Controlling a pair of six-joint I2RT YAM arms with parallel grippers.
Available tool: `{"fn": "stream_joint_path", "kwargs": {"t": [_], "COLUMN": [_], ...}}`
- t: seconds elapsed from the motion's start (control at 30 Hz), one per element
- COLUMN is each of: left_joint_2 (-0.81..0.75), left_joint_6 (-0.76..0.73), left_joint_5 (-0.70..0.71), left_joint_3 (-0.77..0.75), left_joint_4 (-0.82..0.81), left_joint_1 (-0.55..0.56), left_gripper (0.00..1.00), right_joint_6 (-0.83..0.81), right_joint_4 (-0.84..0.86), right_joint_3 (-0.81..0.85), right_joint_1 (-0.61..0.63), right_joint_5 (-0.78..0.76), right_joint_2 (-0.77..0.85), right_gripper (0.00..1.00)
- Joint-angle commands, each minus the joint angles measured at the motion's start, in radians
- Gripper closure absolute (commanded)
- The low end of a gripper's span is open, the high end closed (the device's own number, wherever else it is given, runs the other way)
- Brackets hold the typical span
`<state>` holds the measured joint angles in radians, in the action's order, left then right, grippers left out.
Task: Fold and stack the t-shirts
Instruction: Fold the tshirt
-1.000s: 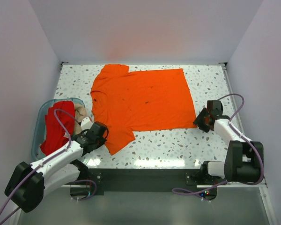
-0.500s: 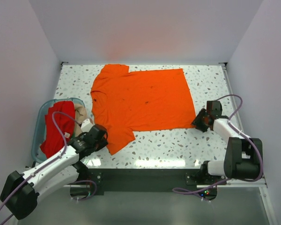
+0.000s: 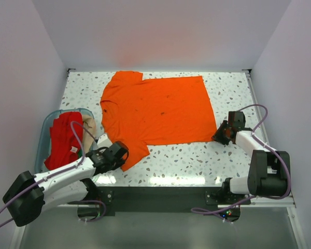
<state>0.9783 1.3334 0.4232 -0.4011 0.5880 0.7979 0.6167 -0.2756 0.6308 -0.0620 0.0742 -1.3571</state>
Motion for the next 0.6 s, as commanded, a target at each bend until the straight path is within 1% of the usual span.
{"fn": "stream_joint_path", "kwargs": {"t": [0.0,0.03,0.1,0.13,0.17,0.4,0.43,0.57], "left_joint_2": [0.034,0.036,0.036,0.031,0.025,-0.096,-0.122,-0.174], "left_joint_6": [0.015,0.004,-0.006,-0.011,-0.013,-0.019,-0.019,-0.014], "left_joint_5": [0.025,0.028,0.031,0.037,0.040,0.060,0.057,0.045], "left_joint_3": [-0.005,-0.005,-0.016,-0.021,-0.028,-0.068,-0.070,-0.077], "left_joint_4": [-0.037,-0.043,-0.054,-0.050,-0.033,0.059,0.078,0.125], "left_joint_1": [0.009,0.009,0.009,0.009,0.009,0.011,0.009,0.009], "left_gripper": [0.73,0.81,0.88,0.97,0.99,1.00,1.00,1.00], "right_joint_6": [0.003,0.003,0.002,0.003,0.000,-0.011,-0.014,-0.025], "right_joint_4": [0.030,0.029,0.026,0.024,0.023,-0.011,-0.016,-0.046], "right_joint_3": [0.018,0.020,0.023,0.024,0.024,0.010,0.009,0.000], "right_joint_1": [-0.002,-0.002,-0.002,-0.002,-0.001,-0.007,-0.009,-0.021], "right_joint_5": [0.006,0.006,0.004,0.003,0.003,-0.017,-0.017,-0.025], "right_joint_2": [-0.011,-0.011,-0.014,-0.016,-0.013,0.021,0.033,0.079], "right_gripper": [0.75,0.76,0.80,0.82,0.83,0.99,1.00,1.00]}}
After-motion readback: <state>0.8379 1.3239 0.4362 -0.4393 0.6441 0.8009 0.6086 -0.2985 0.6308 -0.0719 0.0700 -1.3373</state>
